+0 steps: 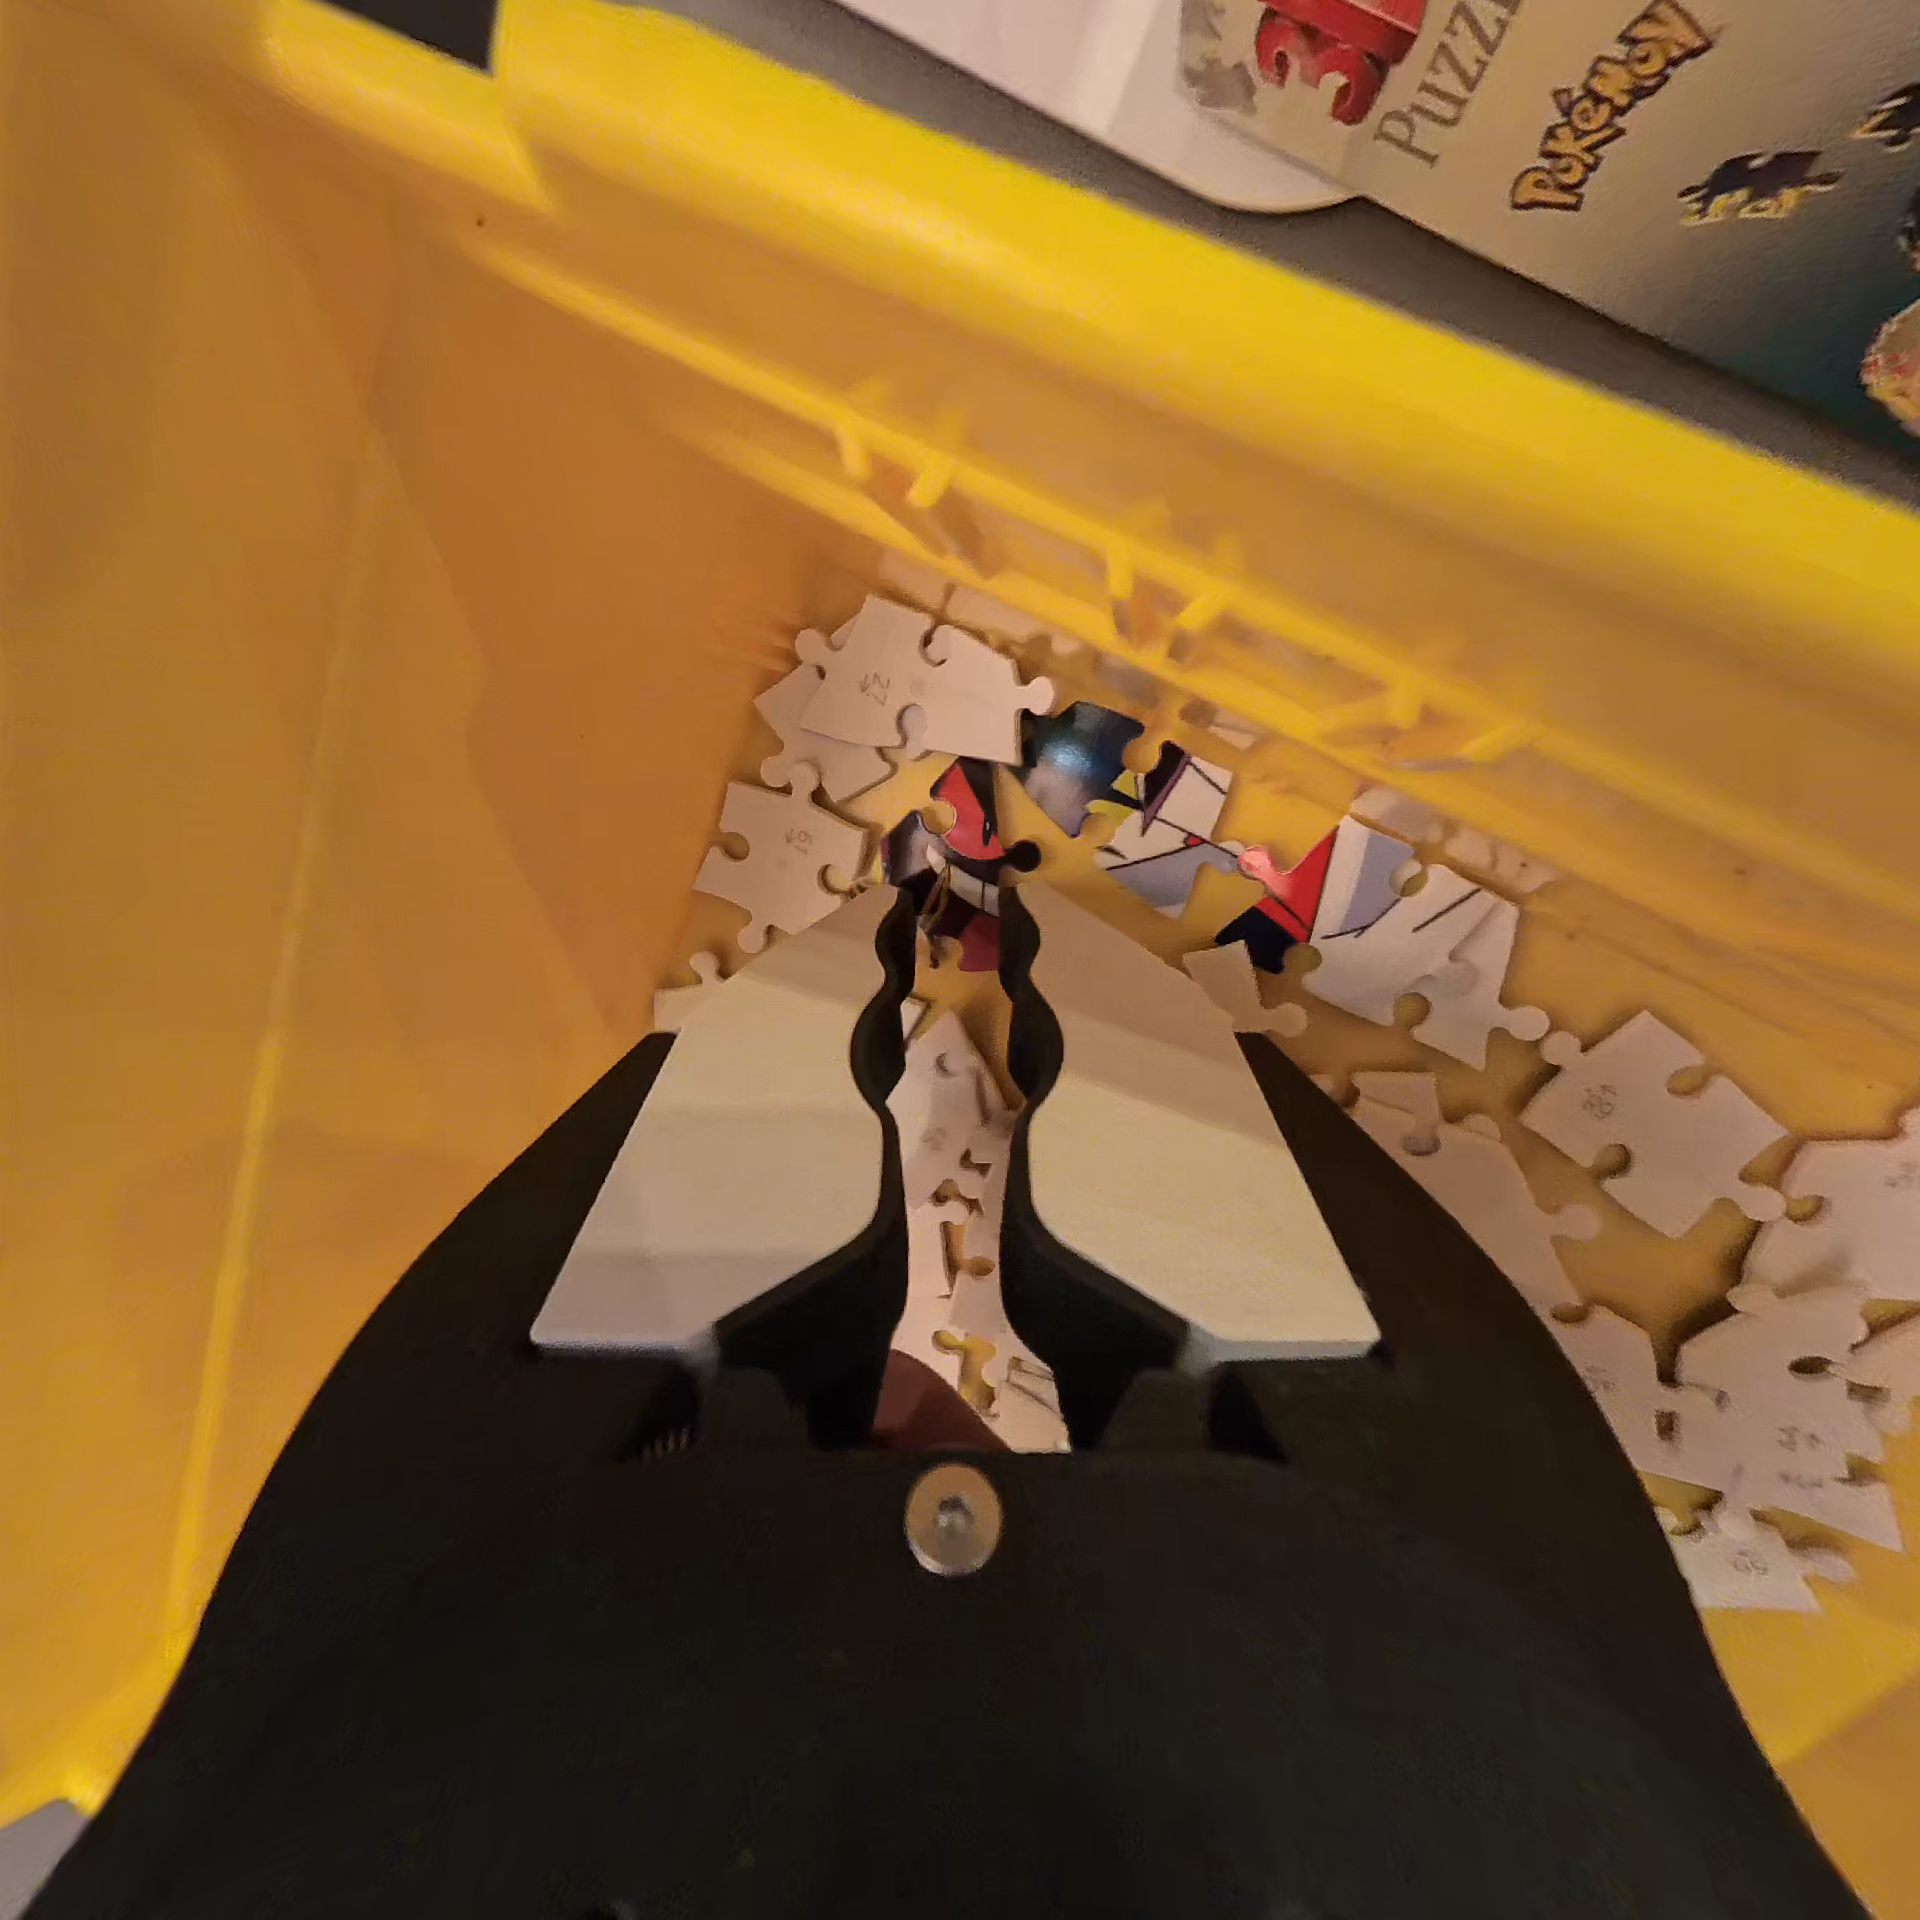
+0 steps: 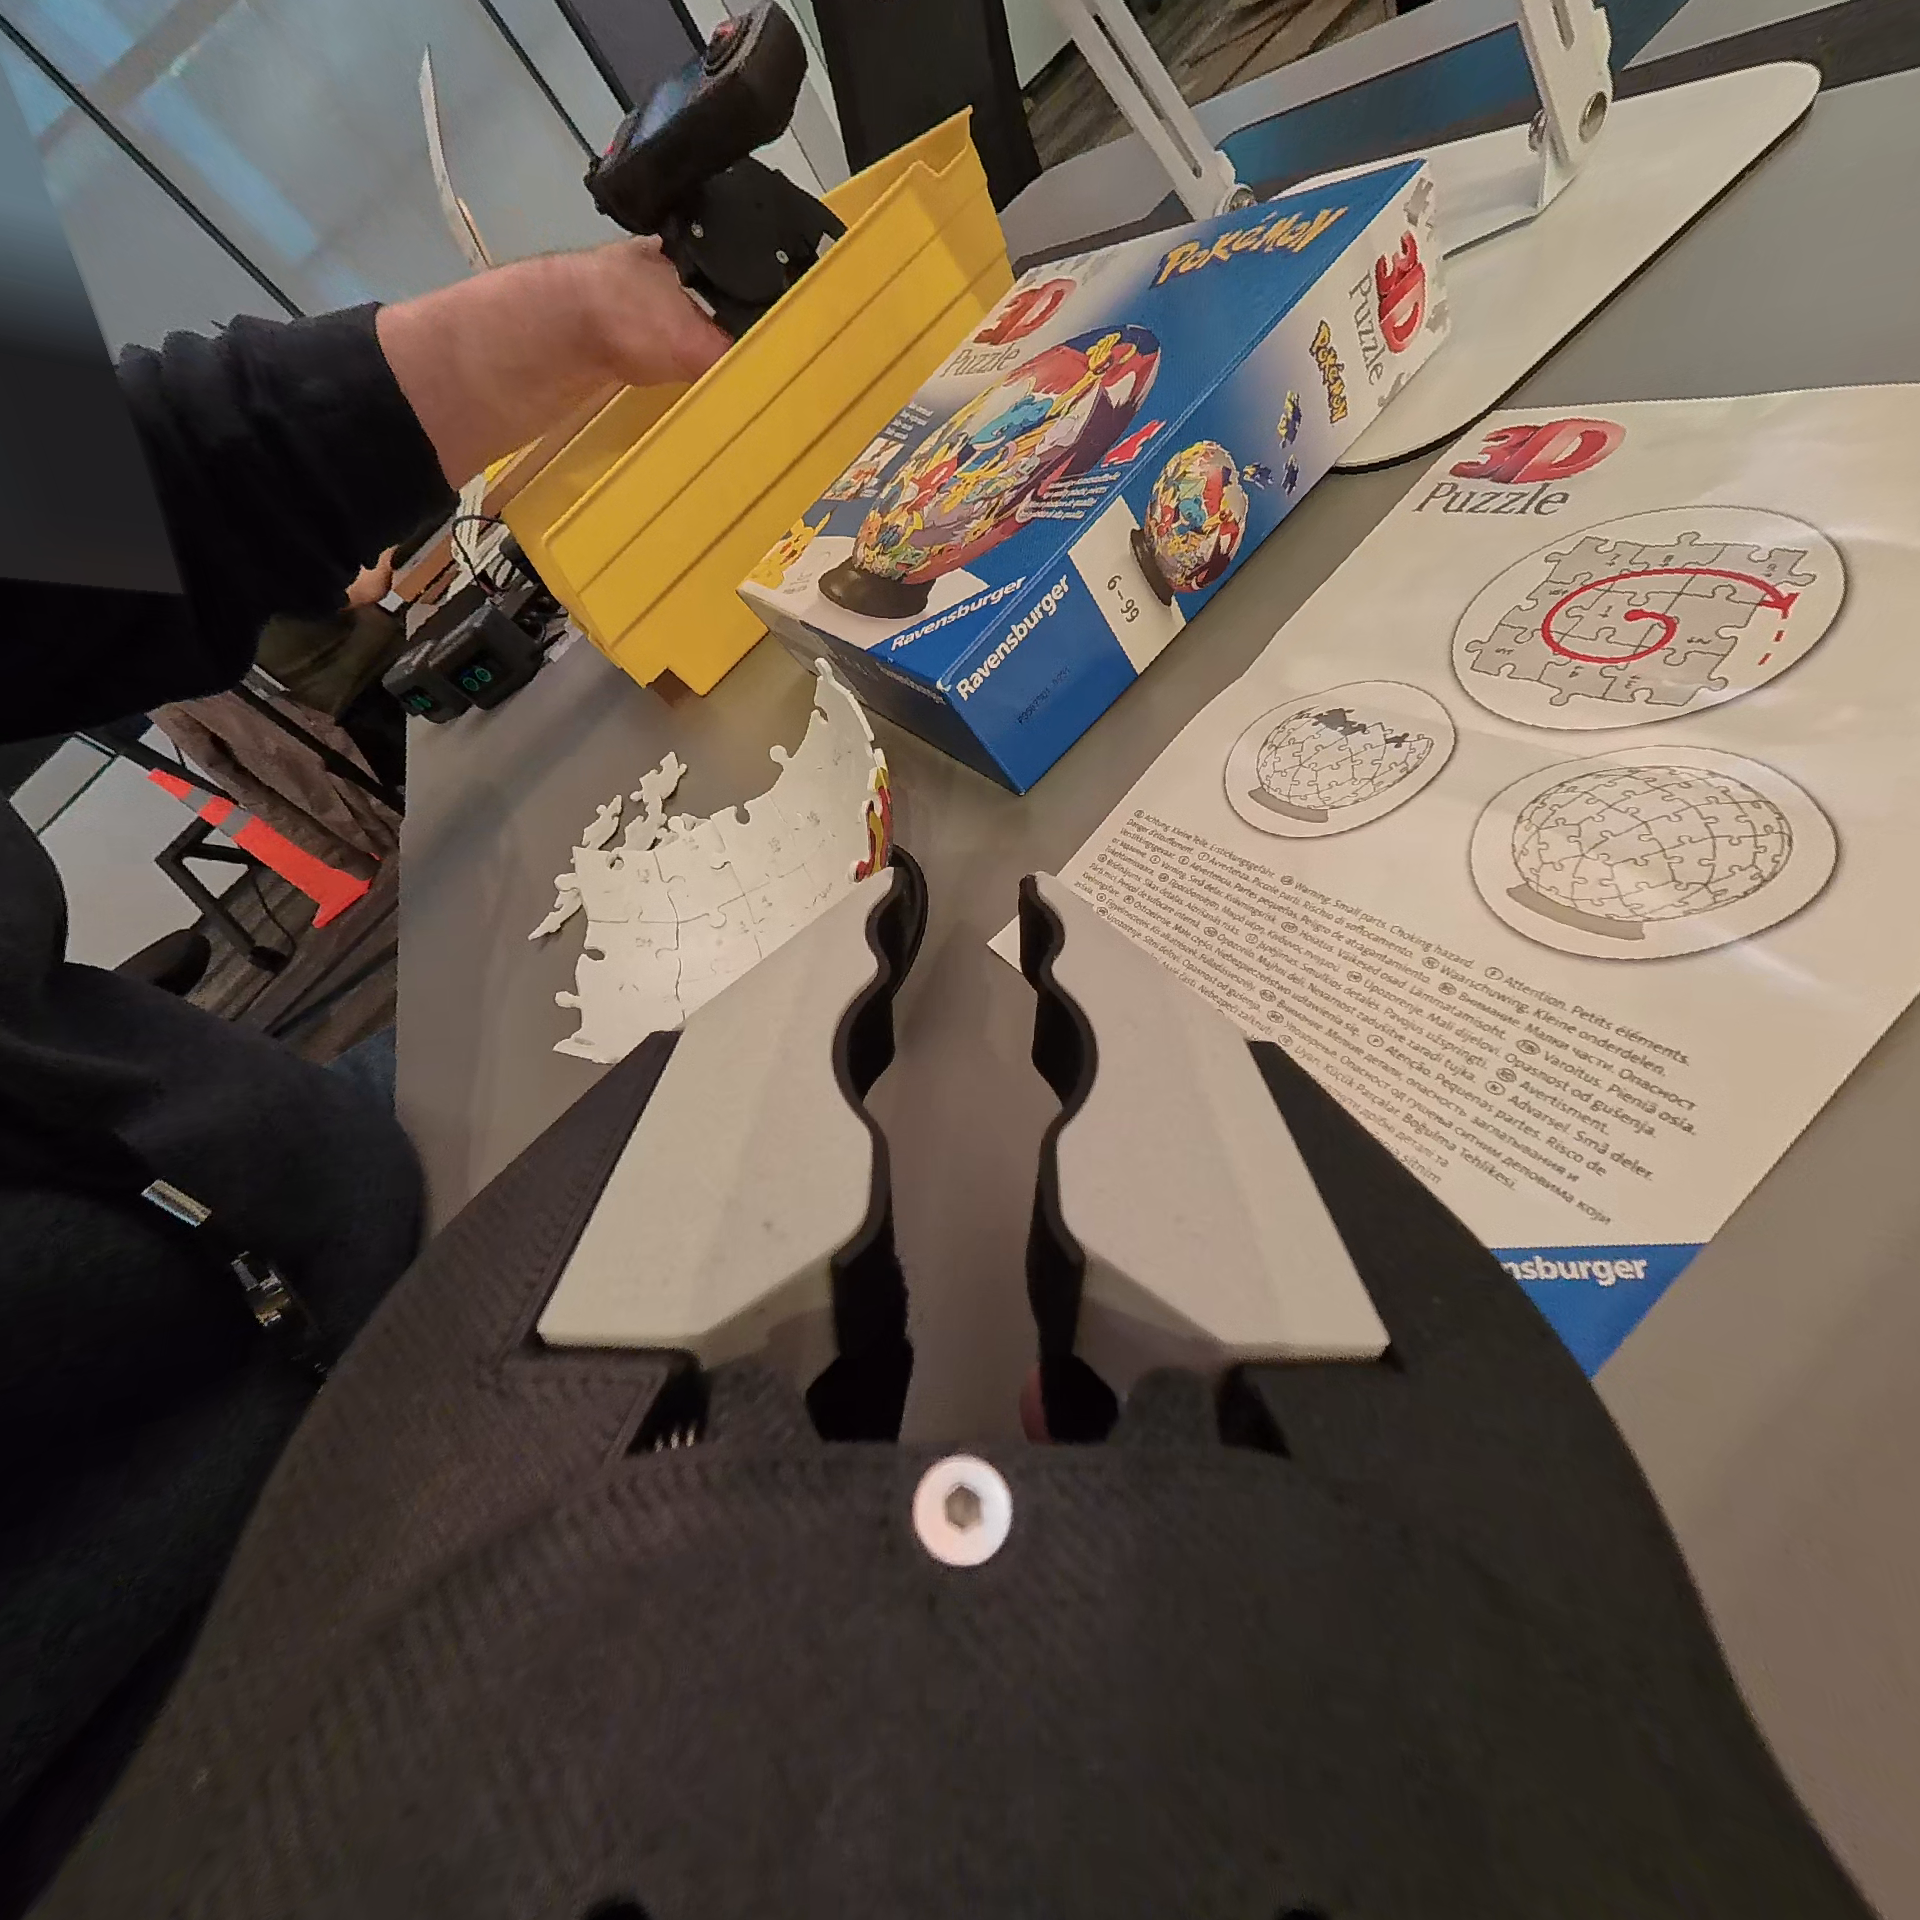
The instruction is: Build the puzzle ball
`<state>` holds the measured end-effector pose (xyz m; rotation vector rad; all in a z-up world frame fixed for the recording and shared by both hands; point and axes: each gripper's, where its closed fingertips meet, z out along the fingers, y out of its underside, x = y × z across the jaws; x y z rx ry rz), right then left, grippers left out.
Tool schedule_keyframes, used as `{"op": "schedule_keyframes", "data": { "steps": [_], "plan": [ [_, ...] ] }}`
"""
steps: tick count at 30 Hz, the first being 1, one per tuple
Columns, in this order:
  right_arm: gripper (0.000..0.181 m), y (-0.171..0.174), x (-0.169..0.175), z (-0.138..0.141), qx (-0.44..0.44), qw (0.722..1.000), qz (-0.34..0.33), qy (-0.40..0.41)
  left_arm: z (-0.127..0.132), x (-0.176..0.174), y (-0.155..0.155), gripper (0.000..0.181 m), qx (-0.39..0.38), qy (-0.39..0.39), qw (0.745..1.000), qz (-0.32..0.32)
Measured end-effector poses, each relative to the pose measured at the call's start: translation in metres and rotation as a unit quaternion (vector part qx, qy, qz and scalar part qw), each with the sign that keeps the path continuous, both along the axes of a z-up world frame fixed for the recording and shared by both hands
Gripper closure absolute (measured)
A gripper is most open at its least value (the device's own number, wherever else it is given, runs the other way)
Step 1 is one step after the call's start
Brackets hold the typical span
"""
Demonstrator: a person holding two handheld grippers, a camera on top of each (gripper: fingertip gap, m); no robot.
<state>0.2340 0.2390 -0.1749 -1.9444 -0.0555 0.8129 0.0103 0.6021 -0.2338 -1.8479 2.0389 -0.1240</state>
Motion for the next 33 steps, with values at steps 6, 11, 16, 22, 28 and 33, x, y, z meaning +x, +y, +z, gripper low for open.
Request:
{"op": "schedule_keyframes", "data": {
  "steps": [6, 11, 16, 22, 28, 33],
  "plan": [
    [0.162, 0.0, 0.0, 0.001, 0.002, 1.0, 0.0, 0.001, 0.008, -0.003, 0.013, 0.178, 0.033, -0.011, 0.999, 0.018],
    [0.162, 0.0, 0.0, 0.001, 0.003, 1.0, 0.0, 0.001, 0.027, -0.006, 0.014, 0.18, -0.024, -0.048, 0.997, 0.063],
    [0.162, -0.001, 0.0, 0.001, 0.003, 1.0, 0.0, 0.002, 0.036, -0.019, 0.009, 0.18, -0.162, -0.066, 0.974, 0.141],
    [0.162, -0.001, 0.0, 0.001, 0.004, 1.0, 0.0, 0.002, 0.025, -0.032, 0.014, 0.18, -0.183, -0.037, 0.964, 0.189],
    [0.162, -0.001, 0.0, 0.002, 0.005, 1.0, 0.0, 0.002, 0.024, -0.035, 0.021, 0.18, -0.169, -0.03, 0.963, 0.207],
    [0.162, -0.001, 0.0, 0.001, 0.004, 1.0, 0.0, 0.003, 0.023, -0.048, 0.044, 0.169, -0.033, 0.026, 0.979, 0.197]
  ]
}}
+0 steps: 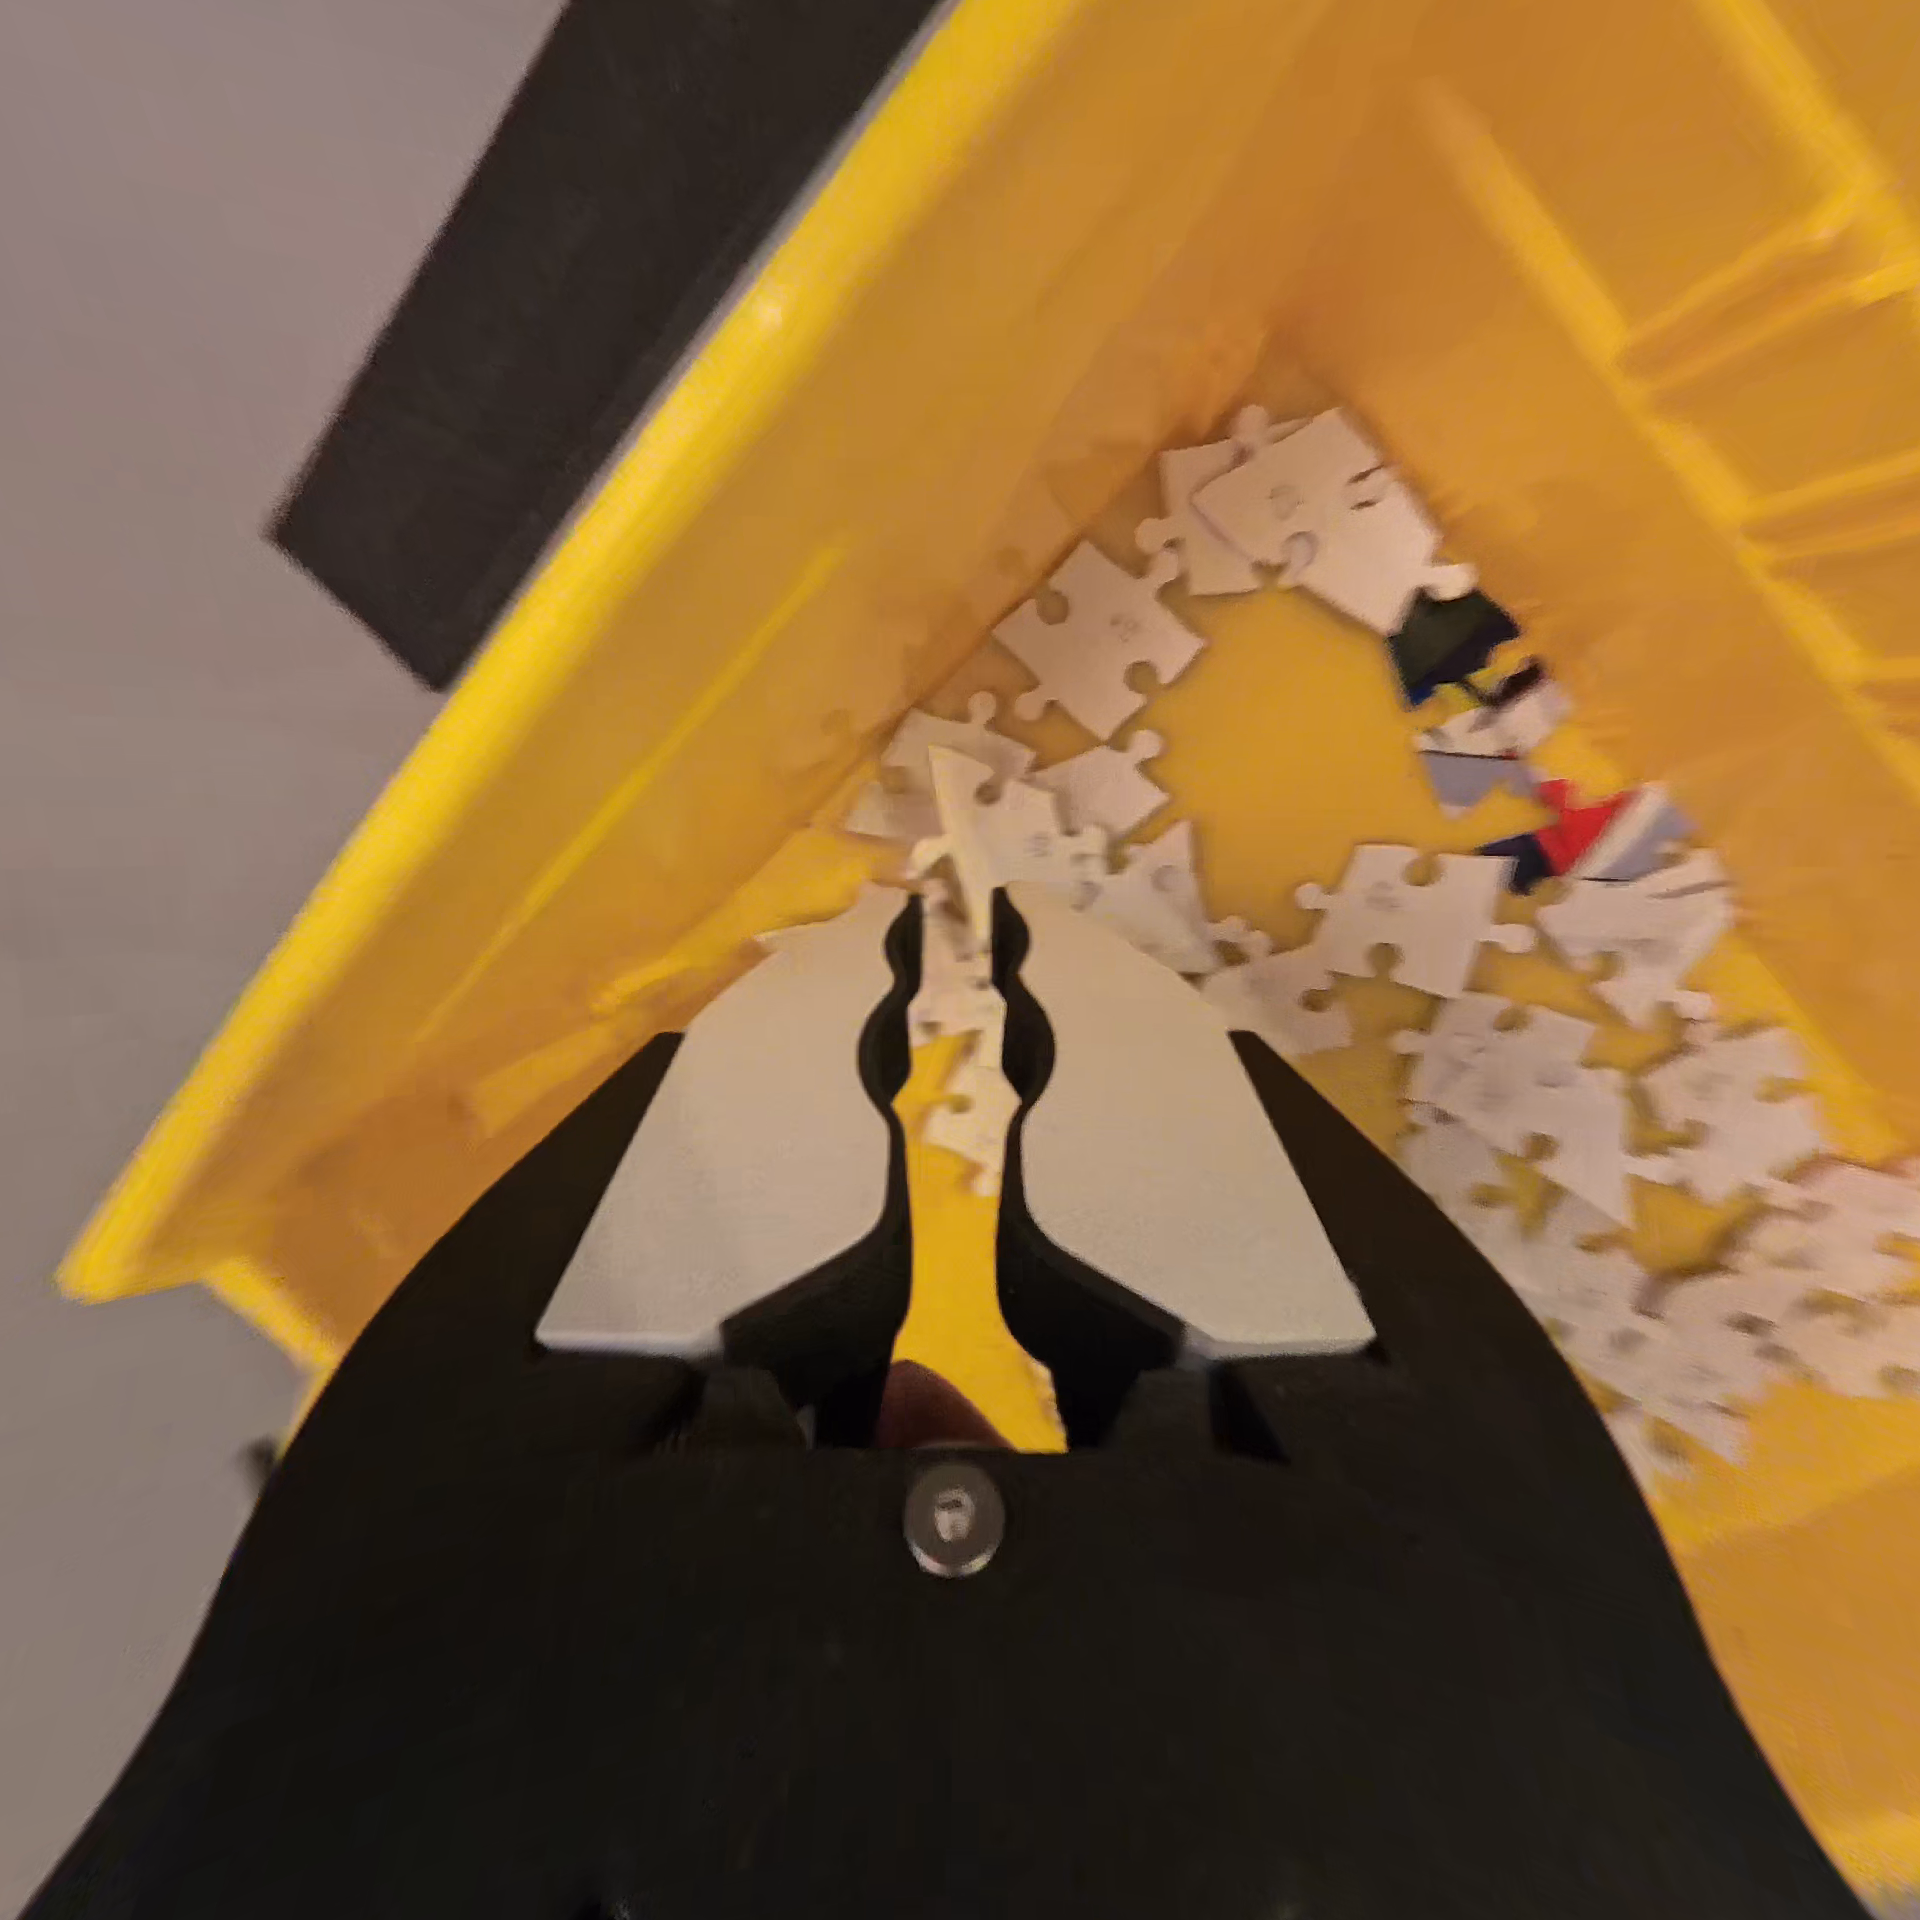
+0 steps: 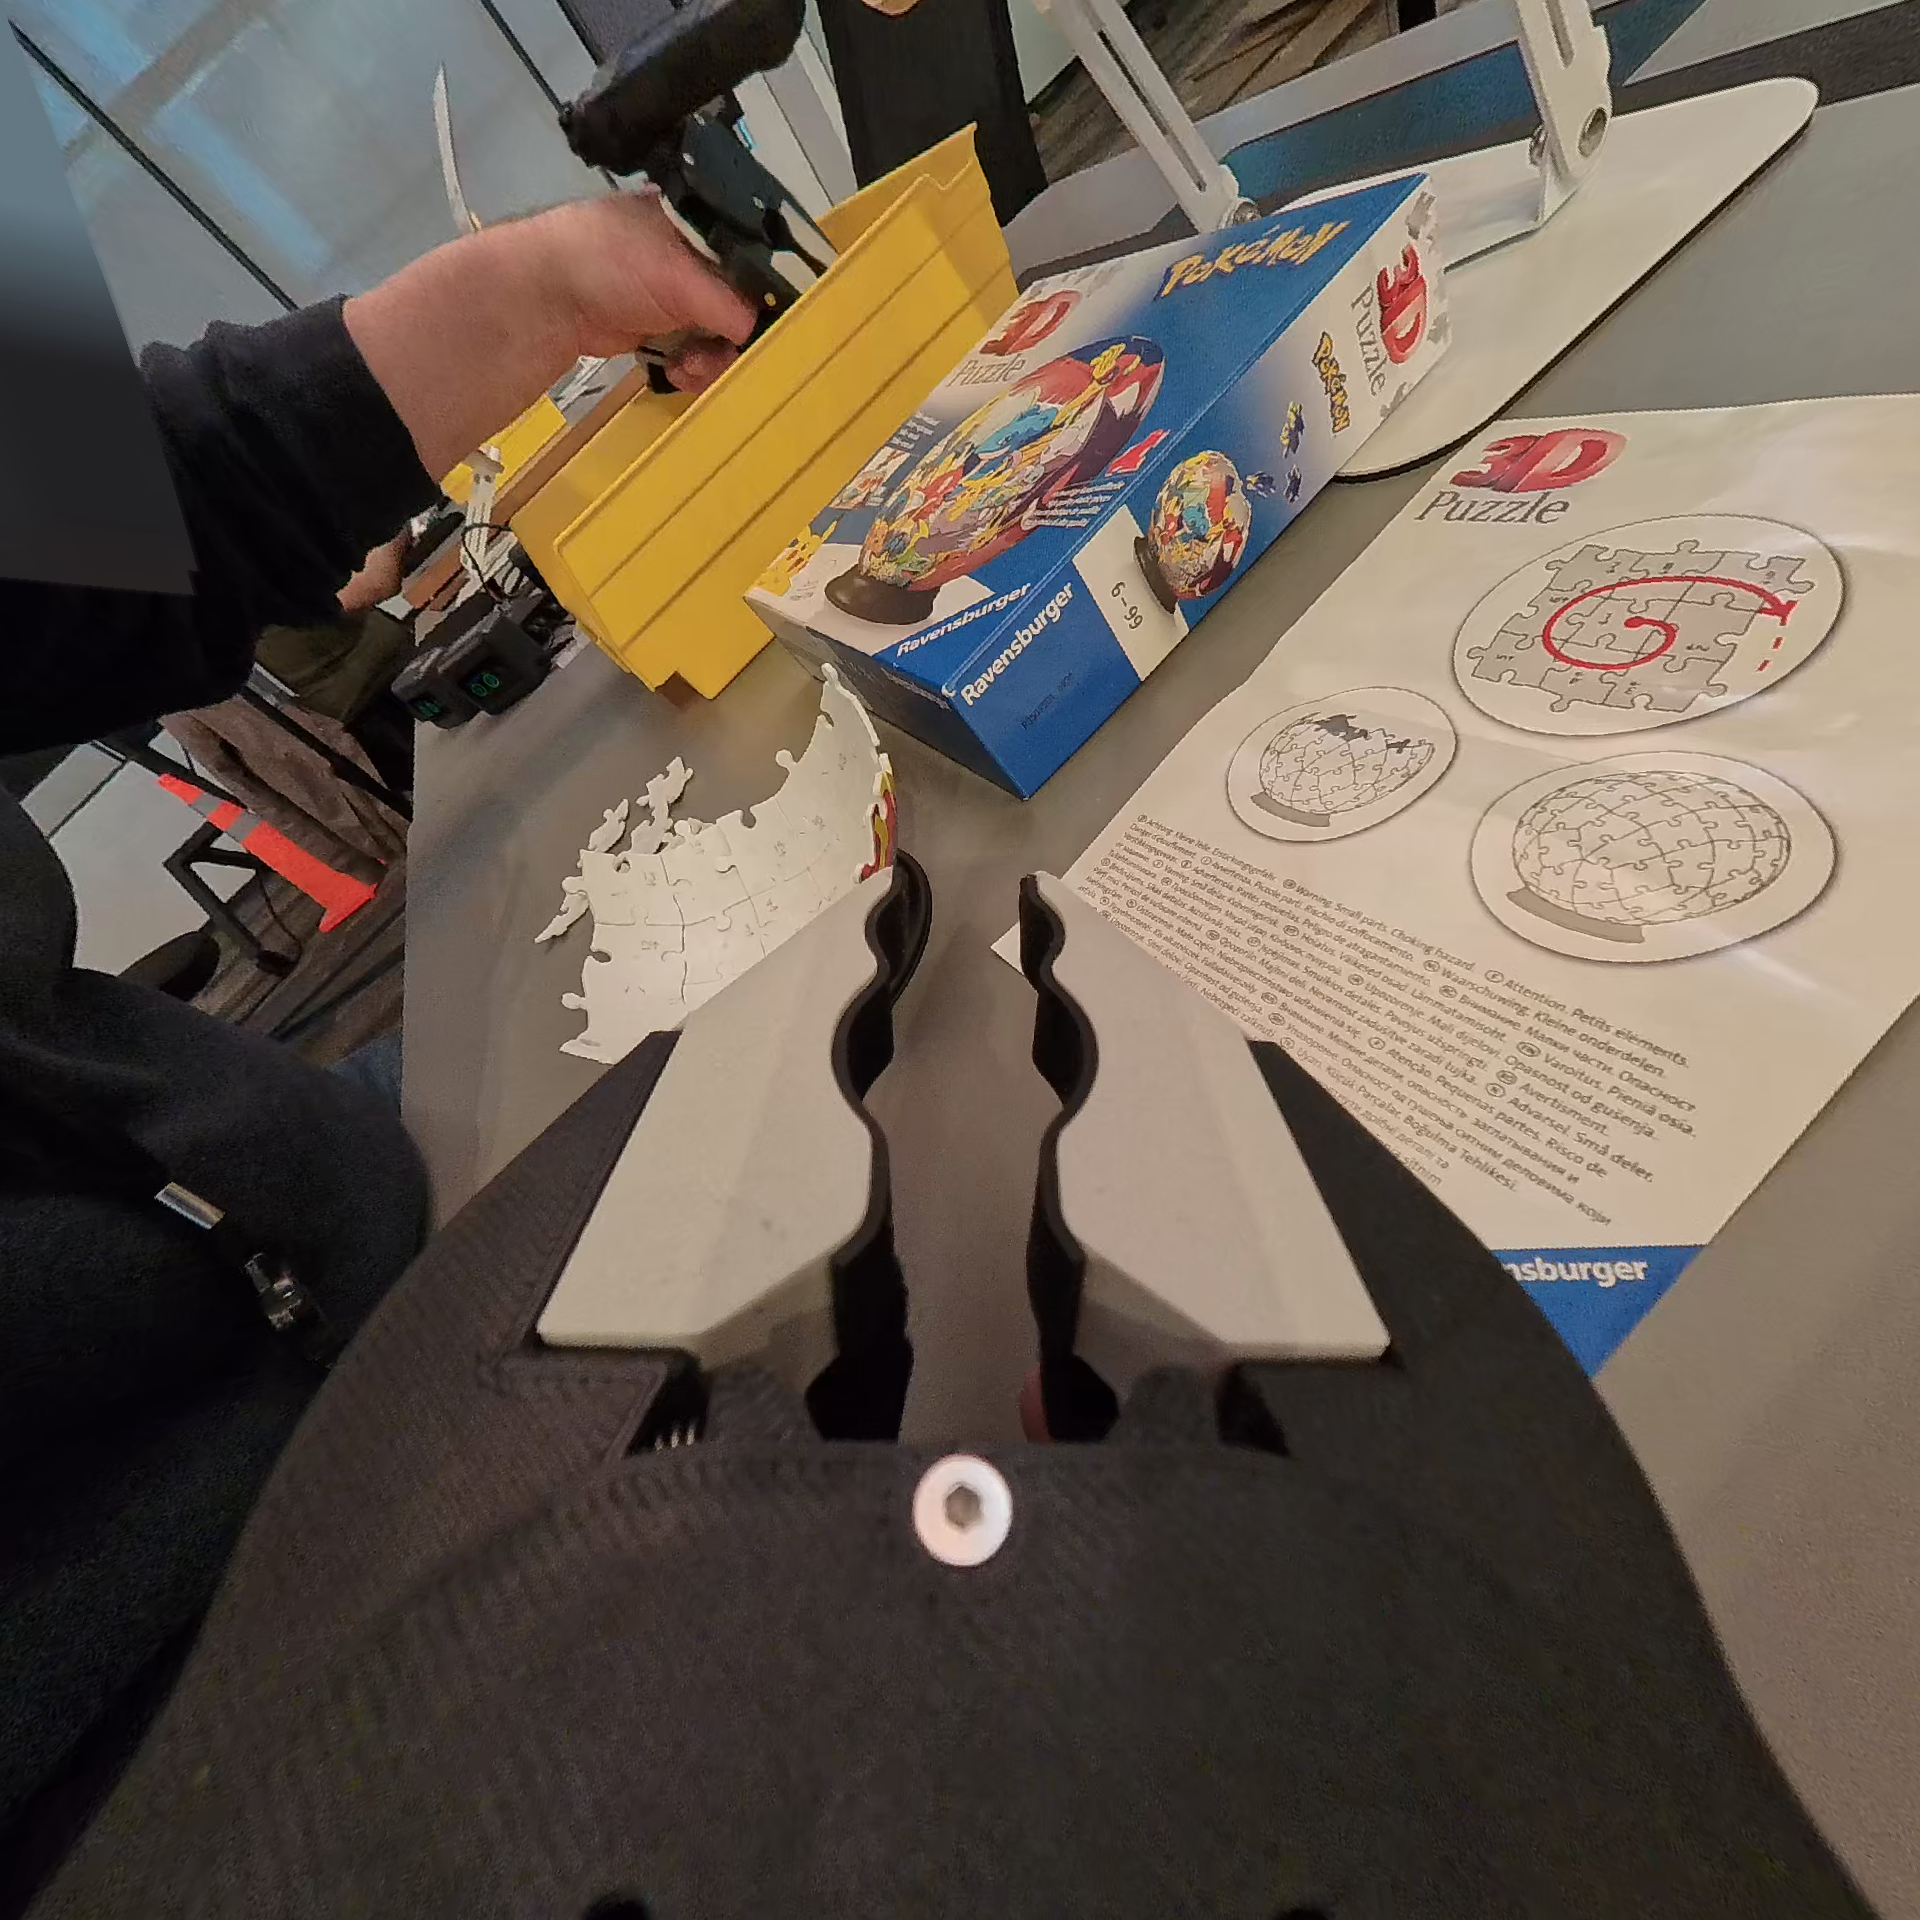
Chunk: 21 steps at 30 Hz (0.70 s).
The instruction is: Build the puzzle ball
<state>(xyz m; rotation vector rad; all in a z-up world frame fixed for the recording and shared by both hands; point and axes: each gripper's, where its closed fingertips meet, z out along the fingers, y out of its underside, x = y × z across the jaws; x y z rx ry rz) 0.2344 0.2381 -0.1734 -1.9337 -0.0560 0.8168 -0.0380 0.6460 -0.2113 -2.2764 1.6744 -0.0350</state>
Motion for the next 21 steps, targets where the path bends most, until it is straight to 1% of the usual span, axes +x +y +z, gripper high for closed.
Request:
{"op": "schedule_keyframes", "data": {
  "steps": [1, 4, 6, 8, 9, 12, 15, 18, 21],
  "plan": [
    [0.162, 0.0, 0.0, 0.0, -0.001, 1.0, 0.0, 0.0, 0.002, -0.002, 0.006, 0.164, 0.038, 0.02, 0.999, -0.012],
    [0.162, 0.0, 0.0, -0.001, -0.002, 1.0, 0.0, 0.0, 0.006, 0.005, 0.001, 0.155, 0.063, 0.019, 0.997, -0.046],
    [0.162, 0.0, 0.0, -0.001, -0.004, 1.0, -0.001, -0.001, 0.01, 0.021, -0.019, 0.153, 0.059, -0.014, 0.992, -0.111],
    [0.162, 0.001, 0.0, -0.002, -0.006, 1.0, -0.001, -0.002, 0.008, 0.034, -0.047, 0.153, 0.028, -0.045, 0.984, -0.168],
    [0.162, 0.001, 0.0, -0.002, -0.007, 1.0, -0.001, -0.003, 0.006, 0.037, -0.058, 0.152, 0.014, -0.055, 0.981, -0.186],
    [0.162, 0.001, 0.0, -0.004, -0.011, 1.0, -0.001, -0.004, -0.003, 0.043, -0.071, 0.146, 0.001, -0.059, 0.975, -0.216],
    [0.162, 0.002, 0.0, -0.005, -0.015, 1.0, -0.001, -0.007, -0.014, 0.046, -0.073, 0.14, 0.003, -0.053, 0.971, -0.232],
    [0.162, 0.002, -0.001, -0.006, -0.019, 1.0, -0.001, -0.008, -0.016, 0.055, -0.072, 0.142, 0.017, -0.064, 0.97, -0.233],
    [0.163, 0.003, -0.001, -0.008, -0.023, 1.0, -0.001, -0.009, -0.02, 0.06, -0.068, 0.149, 0.031, -0.062, 0.969, -0.239]
  ]
}}
